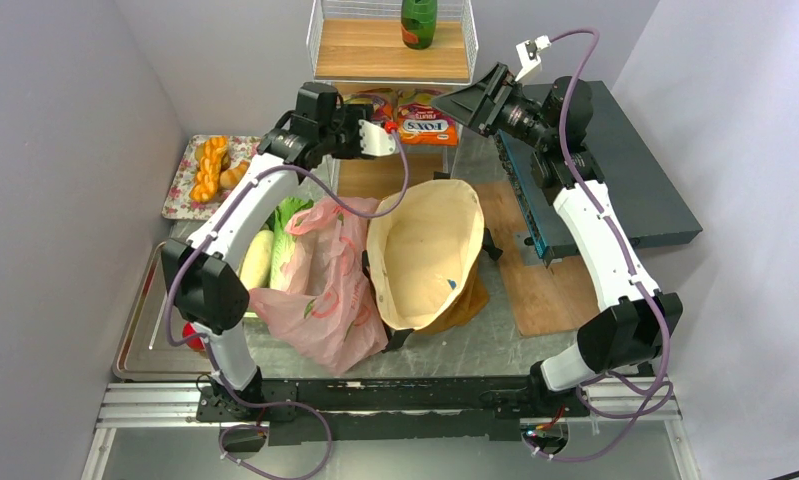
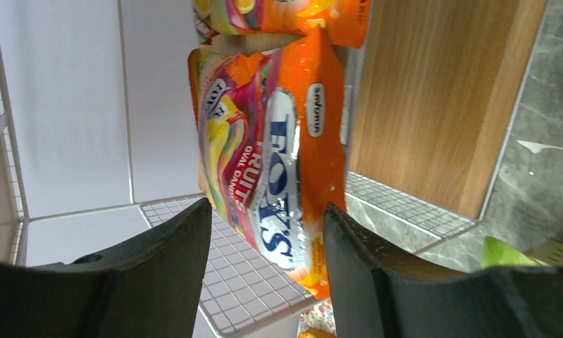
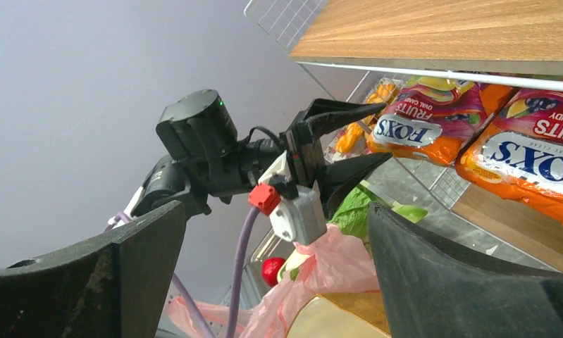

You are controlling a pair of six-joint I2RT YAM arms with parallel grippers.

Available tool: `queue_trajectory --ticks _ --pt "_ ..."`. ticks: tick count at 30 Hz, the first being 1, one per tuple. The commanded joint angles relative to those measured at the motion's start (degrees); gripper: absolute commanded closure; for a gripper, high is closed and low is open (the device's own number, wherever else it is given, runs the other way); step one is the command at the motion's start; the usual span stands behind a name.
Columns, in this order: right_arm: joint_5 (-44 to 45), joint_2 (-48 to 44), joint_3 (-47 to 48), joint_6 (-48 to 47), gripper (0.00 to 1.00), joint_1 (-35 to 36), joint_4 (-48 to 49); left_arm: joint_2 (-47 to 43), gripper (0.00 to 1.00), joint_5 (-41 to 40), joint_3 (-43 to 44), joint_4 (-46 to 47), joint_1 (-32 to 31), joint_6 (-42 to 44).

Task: Untie the knot of the grocery bags and take out the mixed food

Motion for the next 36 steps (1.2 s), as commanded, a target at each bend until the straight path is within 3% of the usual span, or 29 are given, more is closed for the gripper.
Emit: queue_trajectory --ticks 1,6,11,15,19,23,26,29,33,36 --pt "-1.56 -0.10 1.44 -0.61 0.00 -0.22 2.27 1.12 0.37 2.62 4.55 -0.78 1.05 -3.59" --pt "-2.79 -1.41 -0.12 -6.29 0.00 -0.14 -1.10 -5.55 0.21 7.62 0.31 -0.99 0.98 -9.34" --pt "-4.23 -2.26 0.65 -14.09 0.00 -0.14 -6.08 -10.14 0.01 17.17 3.30 -10.79 0.89 -20.34" --pt "-3.94 -2.84 3.61 -23.09 0.00 -0.12 -13.18 -15.27 0.01 22.78 1.69 -16.61 0.90 -24.67" --pt "-3.68 -6.22 2.77 -31.81 0.00 -0.13 -18.60 -19.84 0.01 22.05 -0.92 -18.84 0.89 -31.69" --pt "-3.02 -11.17 -0.57 -38.81 0.00 -0.15 -23.03 -17.35 0.01 17.00 7.17 -29.53 1.48 -38.86" --pt "-1.74 -14.27 -2.56 -43.28 0.00 -0.08 -26.87 -14.16 0.01 18.56 13.82 -38.84 4.43 -43.87" --pt "-1.07 -17.65 -5.35 -46.19 0.00 -0.13 -29.19 -14.76 0.01 20.75 13.11 -40.99 9.33 -50.70" --pt "2.64 -21.46 -8.79 -47.01 0.00 -0.10 -31.06 -20.53 0.01 9.26 6.17 -38.65 11.96 -53.54" --pt "6.51 -23.87 -9.30 -47.27 0.00 -0.12 -34.57 -23.49 0.01 5.72 4.03 -39.32 15.82 -54.08"
